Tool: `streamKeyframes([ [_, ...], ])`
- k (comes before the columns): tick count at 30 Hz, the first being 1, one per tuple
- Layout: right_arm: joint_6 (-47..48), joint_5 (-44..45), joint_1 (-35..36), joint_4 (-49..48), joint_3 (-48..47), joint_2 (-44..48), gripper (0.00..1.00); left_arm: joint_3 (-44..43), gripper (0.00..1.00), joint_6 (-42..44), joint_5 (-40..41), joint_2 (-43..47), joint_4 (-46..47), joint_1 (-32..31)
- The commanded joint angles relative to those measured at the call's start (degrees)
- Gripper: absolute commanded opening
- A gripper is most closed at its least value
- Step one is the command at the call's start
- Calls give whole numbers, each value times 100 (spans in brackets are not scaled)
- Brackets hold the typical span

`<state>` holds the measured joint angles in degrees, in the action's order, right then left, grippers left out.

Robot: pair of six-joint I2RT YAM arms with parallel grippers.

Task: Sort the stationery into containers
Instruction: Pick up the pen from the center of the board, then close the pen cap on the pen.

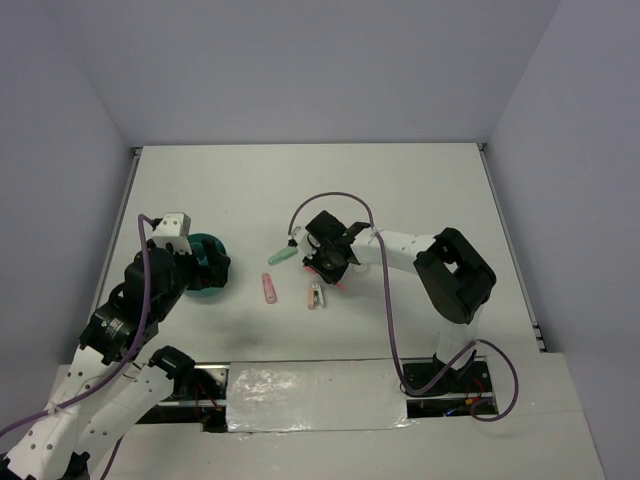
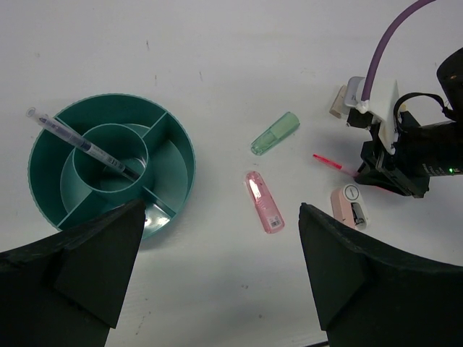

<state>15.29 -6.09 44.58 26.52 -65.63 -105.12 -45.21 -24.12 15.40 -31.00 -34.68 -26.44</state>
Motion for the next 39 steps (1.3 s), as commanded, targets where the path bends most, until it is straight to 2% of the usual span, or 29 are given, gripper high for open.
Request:
streamKeyframes([
  [1,9,-68,42,-95,-73,-140,21,-32,99,48,7,-11,224,-37],
  [9,-131,-121,42,-279,129,70,6,-32,99,48,25,-2,224,-46],
  [14,-289,-200,42,-428,129,606,0,-32,99,21,68,68,207,-55],
  [20,-903,-86,-274,-420,-73,1432,0,-67,99,-84,191,252,224,-46],
  [23,-1404,106,-397,-315,-30,2229,0,-146,99,-381,192,201,303,-46],
  [25,-1860,527,-441,-314,128,2670,0,-128,99,-541,-246,52,548,-46],
  [27,-2888,1255,-528,-192,418,3362,0,-154,99,-690,-685,-475,960,-46],
  [28,-3492,1677,-738,-130,654,3601,0,-285,99,-760,-948,-1042,1032,-72],
  [30,-3883,1882,-915,141,849,4233,0,-592,99,-840,-1030,-1643,1321,-221],
  [31,-4189,2170,-1020,282,945,4419,0,-725,99,-814,-778,-2263,1410,-587],
  [33,-4358,2453,-1091,686,1025,4954,0,-1389,99,-613,-338,-2969,1446,-1054],
  [34,-4498,2698,-1126,809,1095,5140,0,-1664,99,-481,-223,-3739,1385,-1352],
  [37,-4832,3086,-1267,1249,1227,5904,0,-2552,98,-59,-387,-5085,1497,-1434],
  [39,-4965,3394,-1372,1513,1271,6450,0,-3062,95,222,-528,-5642,1621,-1470],
])
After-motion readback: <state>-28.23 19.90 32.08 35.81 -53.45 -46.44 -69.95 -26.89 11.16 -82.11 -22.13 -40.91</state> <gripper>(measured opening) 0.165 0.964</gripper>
